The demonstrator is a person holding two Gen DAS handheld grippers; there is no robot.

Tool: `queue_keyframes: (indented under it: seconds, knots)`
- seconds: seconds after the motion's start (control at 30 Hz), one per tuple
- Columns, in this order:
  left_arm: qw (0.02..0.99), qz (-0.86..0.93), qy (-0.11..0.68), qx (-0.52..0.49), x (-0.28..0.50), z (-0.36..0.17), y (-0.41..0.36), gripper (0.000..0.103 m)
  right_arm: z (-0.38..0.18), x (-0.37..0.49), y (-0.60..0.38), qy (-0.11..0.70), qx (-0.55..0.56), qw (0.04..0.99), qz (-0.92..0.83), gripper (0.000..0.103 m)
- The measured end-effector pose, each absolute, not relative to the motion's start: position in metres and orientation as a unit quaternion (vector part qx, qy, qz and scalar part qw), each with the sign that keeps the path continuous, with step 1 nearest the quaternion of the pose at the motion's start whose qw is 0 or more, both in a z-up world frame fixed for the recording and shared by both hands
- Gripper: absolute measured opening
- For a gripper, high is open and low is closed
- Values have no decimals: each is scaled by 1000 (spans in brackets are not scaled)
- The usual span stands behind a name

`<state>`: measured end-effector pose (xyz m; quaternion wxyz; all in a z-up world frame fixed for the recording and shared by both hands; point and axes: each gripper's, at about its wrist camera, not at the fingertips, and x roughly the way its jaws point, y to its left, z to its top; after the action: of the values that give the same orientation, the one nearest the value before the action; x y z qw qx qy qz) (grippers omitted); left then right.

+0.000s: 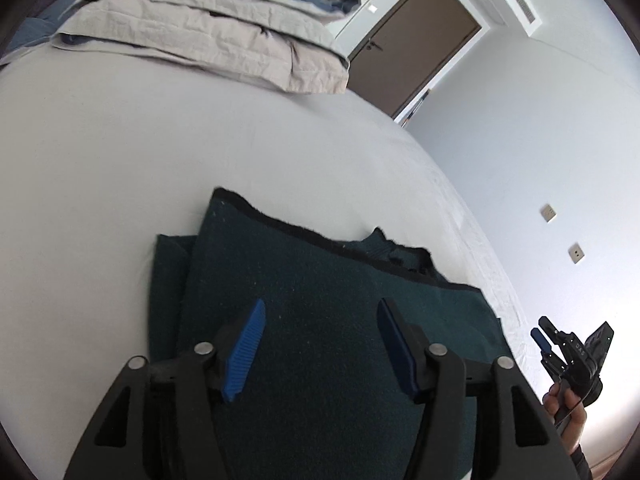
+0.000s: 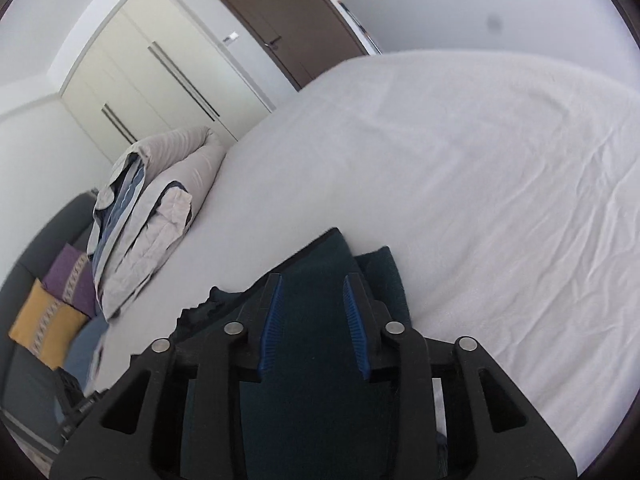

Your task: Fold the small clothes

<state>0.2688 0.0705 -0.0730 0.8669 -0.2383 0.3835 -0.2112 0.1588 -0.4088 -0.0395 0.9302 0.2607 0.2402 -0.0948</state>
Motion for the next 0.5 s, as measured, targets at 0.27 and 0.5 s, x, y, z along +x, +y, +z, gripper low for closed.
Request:
queue_keyframes:
  seconds: [0.27, 0.5]
  knots:
    - [840, -193, 427, -274, 225, -86, 117, 79, 22, 121, -356, 167, 190, 963, -89, 103]
    - [796, -194, 456, -346, 224, -117, 135, 77, -13, 133, -324, 278, 305, 910, 23, 103]
